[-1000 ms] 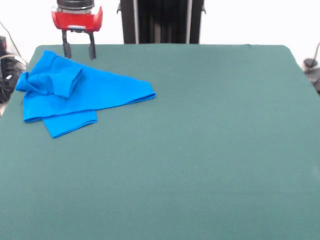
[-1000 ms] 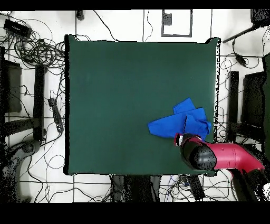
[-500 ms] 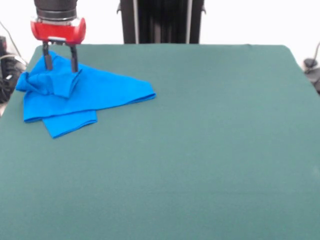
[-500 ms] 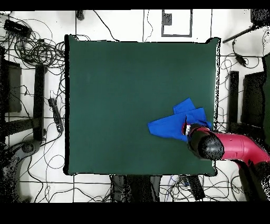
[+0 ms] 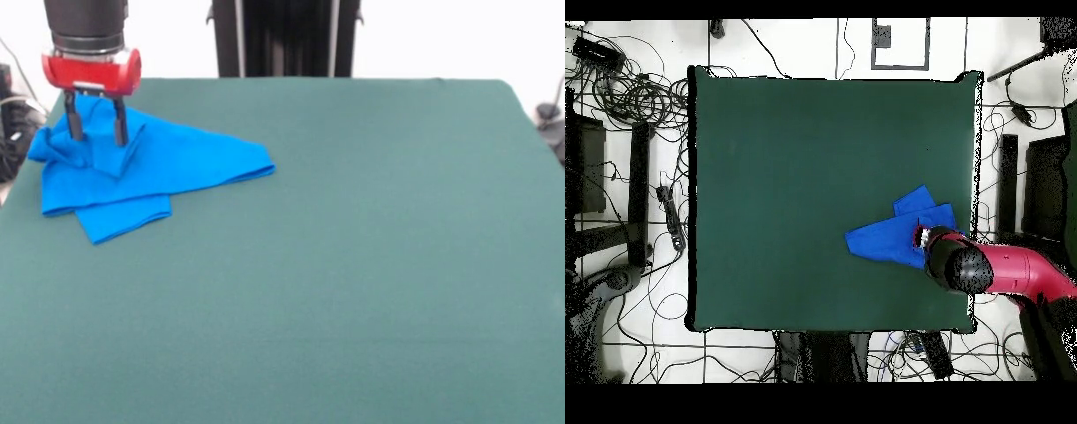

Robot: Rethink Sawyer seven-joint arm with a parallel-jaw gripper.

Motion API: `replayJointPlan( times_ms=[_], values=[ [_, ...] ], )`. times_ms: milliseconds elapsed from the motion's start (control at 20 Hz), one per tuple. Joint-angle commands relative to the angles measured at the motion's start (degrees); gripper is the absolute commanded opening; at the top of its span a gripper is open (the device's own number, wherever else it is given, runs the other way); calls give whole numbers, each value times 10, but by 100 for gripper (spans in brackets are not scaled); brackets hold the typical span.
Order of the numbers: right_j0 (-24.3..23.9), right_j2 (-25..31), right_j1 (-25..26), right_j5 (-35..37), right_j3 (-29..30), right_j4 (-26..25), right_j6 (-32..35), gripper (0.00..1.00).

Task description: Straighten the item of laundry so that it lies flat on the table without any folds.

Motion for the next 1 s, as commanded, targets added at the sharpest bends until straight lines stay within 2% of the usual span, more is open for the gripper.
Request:
replayJointPlan(
  times_ms=[50, 550, 1000],
  values=[
    [34, 0, 56, 15, -16, -11, -15, 100],
    [36, -11, 83, -12, -24, -25, -7, 100],
    [33, -10, 73, -10, -17, -19, -10, 100]
  ],
)
